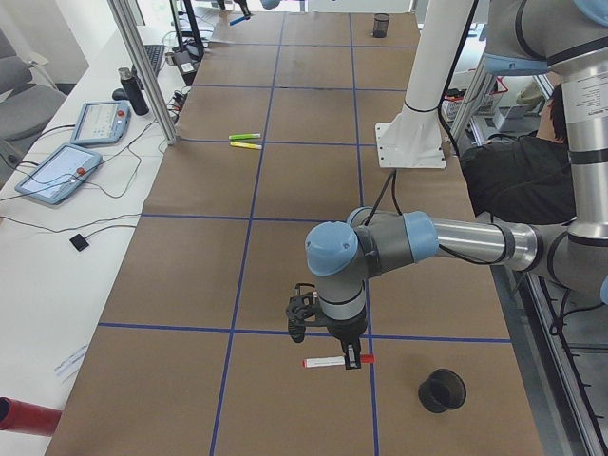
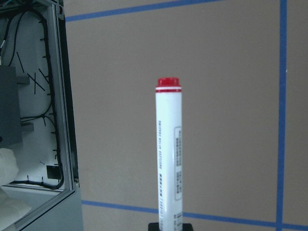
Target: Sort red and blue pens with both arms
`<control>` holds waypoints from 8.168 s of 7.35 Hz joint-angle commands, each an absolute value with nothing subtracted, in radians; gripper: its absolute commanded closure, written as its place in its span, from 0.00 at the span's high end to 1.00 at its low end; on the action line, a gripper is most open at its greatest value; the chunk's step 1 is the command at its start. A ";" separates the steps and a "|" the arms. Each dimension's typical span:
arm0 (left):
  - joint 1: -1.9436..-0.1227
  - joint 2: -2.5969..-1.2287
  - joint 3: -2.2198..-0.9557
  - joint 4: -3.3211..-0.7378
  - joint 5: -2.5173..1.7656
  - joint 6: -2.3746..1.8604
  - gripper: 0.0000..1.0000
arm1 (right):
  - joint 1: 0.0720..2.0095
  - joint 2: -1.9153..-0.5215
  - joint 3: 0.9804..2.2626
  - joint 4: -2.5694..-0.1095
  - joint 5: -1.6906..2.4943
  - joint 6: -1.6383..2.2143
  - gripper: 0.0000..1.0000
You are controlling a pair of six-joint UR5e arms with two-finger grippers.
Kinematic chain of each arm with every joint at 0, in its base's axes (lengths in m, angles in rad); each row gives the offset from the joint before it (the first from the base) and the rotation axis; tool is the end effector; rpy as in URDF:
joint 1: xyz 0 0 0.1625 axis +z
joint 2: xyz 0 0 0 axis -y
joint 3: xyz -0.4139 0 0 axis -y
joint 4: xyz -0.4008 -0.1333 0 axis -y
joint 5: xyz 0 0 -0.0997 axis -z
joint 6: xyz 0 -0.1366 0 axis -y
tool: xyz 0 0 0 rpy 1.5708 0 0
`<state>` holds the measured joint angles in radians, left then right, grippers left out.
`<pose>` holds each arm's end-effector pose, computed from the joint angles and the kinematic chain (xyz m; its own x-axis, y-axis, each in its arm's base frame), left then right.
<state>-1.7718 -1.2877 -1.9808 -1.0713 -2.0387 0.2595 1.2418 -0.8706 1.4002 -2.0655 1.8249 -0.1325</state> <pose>-0.1362 -0.3095 0.6590 0.8613 -0.0935 -0.4994 -0.0363 0.9691 -0.2440 -0.1380 -0.7104 0.4052 0.8625 -0.4432 0.2444 0.4407 0.8951 0.0678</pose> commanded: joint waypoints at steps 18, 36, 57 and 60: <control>-2.227 -1.120 -1.528 -0.512 -2.398 0.268 0.92 | 1.459 -1.235 1.690 -2.448 2.177 -0.210 0.00; -1.907 -1.359 -1.763 -1.326 -2.462 -0.052 1.00 | 1.620 -1.739 1.796 -2.568 2.156 -0.445 0.00; -1.852 -1.373 -1.776 -1.491 -2.485 -0.137 1.00 | 1.658 -1.901 1.557 -2.609 2.062 -0.649 1.00; -1.765 -1.379 -1.778 -1.490 -2.471 -0.132 1.00 | 1.657 -1.731 1.569 -2.580 2.074 -0.599 1.00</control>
